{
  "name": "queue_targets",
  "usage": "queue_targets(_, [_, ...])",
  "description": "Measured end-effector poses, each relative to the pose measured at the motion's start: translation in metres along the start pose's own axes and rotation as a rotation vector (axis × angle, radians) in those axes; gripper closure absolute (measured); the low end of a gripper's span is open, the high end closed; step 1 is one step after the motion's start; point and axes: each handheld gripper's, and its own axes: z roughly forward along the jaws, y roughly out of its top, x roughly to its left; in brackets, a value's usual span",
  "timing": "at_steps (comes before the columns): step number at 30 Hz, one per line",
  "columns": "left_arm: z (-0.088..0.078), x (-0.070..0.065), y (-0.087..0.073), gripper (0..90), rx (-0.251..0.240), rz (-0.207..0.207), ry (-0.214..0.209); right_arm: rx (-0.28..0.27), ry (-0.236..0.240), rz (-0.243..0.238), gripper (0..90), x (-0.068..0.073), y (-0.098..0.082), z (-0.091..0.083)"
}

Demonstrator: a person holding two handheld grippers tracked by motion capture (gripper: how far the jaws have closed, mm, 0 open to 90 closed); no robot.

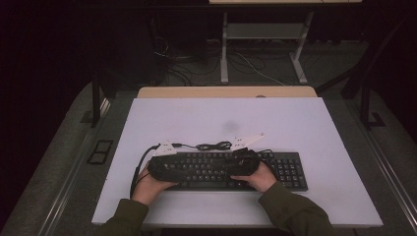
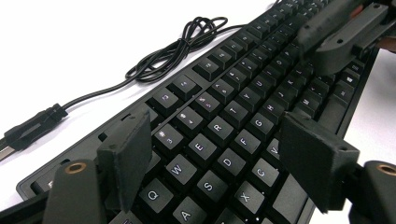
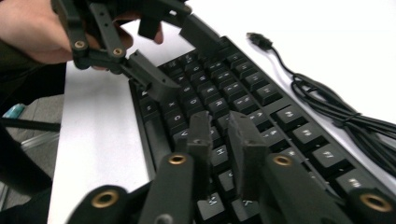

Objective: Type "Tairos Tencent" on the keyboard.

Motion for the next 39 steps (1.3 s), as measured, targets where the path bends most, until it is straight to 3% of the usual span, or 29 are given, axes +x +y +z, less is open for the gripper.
queue_targets(6, [0.001,0.000,0.000,21.4,-0.002,0.003,0.007,0.020,0.025,-0.015,89.0,0.004,0.000,0.003])
queue_targets(16, [0.001,0.000,-0.001,20.5,-0.004,-0.004,0.008,0.066,0.041,-0.045,89.3,0.010,-0.002,0.011])
queue_targets(39, [0.001,0.000,-0.001,20.6,0.000,0.000,0.009,0.158,-0.008,-0.057,89.3,0.012,-0.009,0.023])
